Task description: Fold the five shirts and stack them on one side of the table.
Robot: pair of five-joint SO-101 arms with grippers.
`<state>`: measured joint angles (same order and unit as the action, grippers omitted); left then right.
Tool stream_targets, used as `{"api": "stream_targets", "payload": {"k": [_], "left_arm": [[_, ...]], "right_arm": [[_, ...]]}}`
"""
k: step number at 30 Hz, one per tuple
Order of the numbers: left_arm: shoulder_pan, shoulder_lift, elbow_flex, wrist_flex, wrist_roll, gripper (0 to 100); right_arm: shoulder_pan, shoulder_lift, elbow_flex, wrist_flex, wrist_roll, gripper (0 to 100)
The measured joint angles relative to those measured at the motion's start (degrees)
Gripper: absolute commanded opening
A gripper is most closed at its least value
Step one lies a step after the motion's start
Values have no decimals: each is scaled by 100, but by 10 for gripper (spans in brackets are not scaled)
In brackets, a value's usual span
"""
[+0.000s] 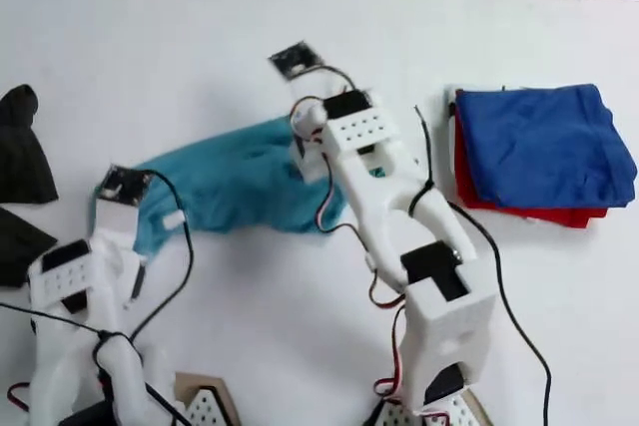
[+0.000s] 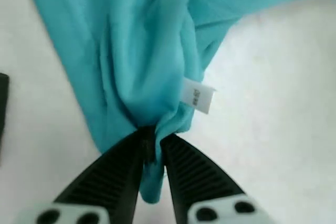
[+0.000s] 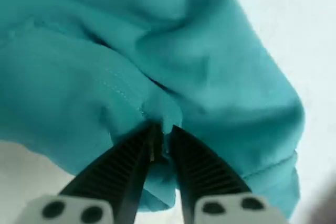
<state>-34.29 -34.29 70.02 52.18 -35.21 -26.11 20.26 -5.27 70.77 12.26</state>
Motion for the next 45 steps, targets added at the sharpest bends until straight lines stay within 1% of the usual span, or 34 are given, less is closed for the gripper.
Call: {"api": "stream_targets", "payload": {"k": [5, 10, 15, 18, 21, 23, 25, 29, 33, 36, 40, 45], "left_arm": [[0, -18, 123, -167, 0, 26], [0, -35, 123, -176, 0, 26], [0, -35, 123, -176, 0, 26], [0, -35, 123, -185, 0, 26], [0, -35, 123, -185, 0, 26], [0, -35, 123, -185, 0, 26], [0, -35, 123, -185, 0, 26], [0, -35, 123, -185, 0, 26], [0, -35, 123, -193, 0, 26], [0, -35, 123, -193, 0, 26], [0, -35, 123, -193, 0, 26], [0, -35, 123, -193, 0, 26]], "right_arm": [[35, -633, 0, 422, 53, 19], [0, -1626, 18, 1204, 105, 19], [-246, -2391, 809, 1363, 105, 19], [-404, -2778, 1697, 1116, 105, 20], [-580, -3086, 2708, 651, 141, 21], [-712, -3253, 3341, 396, 334, 22], [-818, -3411, 3771, 352, 545, 50], [-1046, -3859, 4035, 607, 870, 137], [-1029, -4440, 4035, 730, 967, 195], [-1055, -4668, 4114, 642, 949, 198], [-1046, -4668, 4501, 35, 580, 198], [-1055, -4343, 4949, -457, 510, 198]]}}
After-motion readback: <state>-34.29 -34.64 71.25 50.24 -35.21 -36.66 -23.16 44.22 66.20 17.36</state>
